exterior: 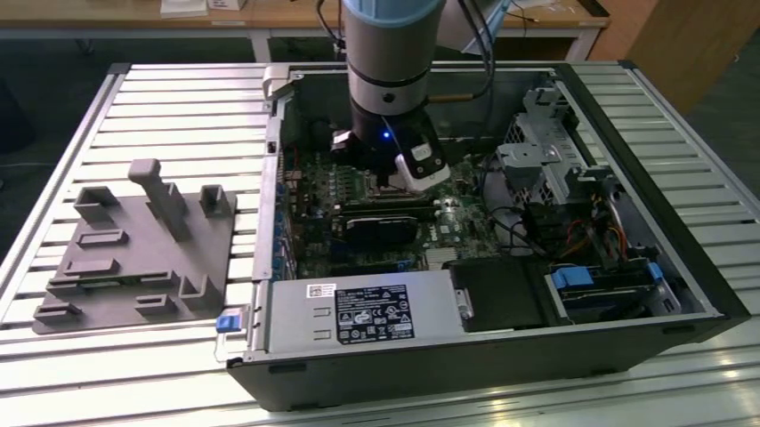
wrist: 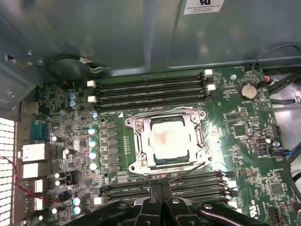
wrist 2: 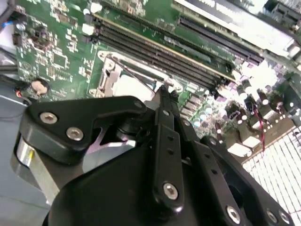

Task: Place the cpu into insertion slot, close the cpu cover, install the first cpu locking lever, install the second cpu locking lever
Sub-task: 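Install the second cpu locking lever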

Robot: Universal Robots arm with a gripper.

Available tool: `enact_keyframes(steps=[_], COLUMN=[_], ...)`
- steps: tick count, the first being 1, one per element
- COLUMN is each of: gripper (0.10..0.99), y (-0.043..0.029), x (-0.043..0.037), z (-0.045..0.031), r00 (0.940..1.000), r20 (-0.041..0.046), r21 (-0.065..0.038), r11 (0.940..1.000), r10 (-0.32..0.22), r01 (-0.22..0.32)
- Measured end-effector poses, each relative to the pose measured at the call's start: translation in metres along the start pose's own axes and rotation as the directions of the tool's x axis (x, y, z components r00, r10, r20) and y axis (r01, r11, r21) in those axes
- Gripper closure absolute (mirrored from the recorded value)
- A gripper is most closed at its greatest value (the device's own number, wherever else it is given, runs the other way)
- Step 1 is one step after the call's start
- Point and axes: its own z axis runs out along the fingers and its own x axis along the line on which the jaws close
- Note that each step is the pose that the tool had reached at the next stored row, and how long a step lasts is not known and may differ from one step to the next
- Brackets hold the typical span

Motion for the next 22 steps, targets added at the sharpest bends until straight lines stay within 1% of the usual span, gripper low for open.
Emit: enact_keyframes(steps=[5,9,12,16,18,22], gripper=[0.980,0.980,0.980,0.980,0.980,0.980], y=[-0.0020,-0.0030,-0.0040,-0.0056,-0.0064,-0.0078], x=[-0.0003,0.0004,0.0024,0.0072,0.0085,0.0103], z=[0.0083,0.0121,0.0151,0.0189,0.0211,0.0260], r00=[1.0000,1.0000,1.0000,1.0000,1.0000,1.0000], r20=[-0.0037,-0.0041,-0.0042,-0.0043,-0.0044,-0.0055], r21=[0.000,0.000,0.000,0.000,-0.001,-0.008], r11=[1.0000,1.0000,1.0000,1.0000,1.0000,1.0000], r10=[0.001,0.001,0.001,0.001,0.001,0.000], r01=[-0.001,-0.001,-0.001,-0.001,-0.001,0.000])
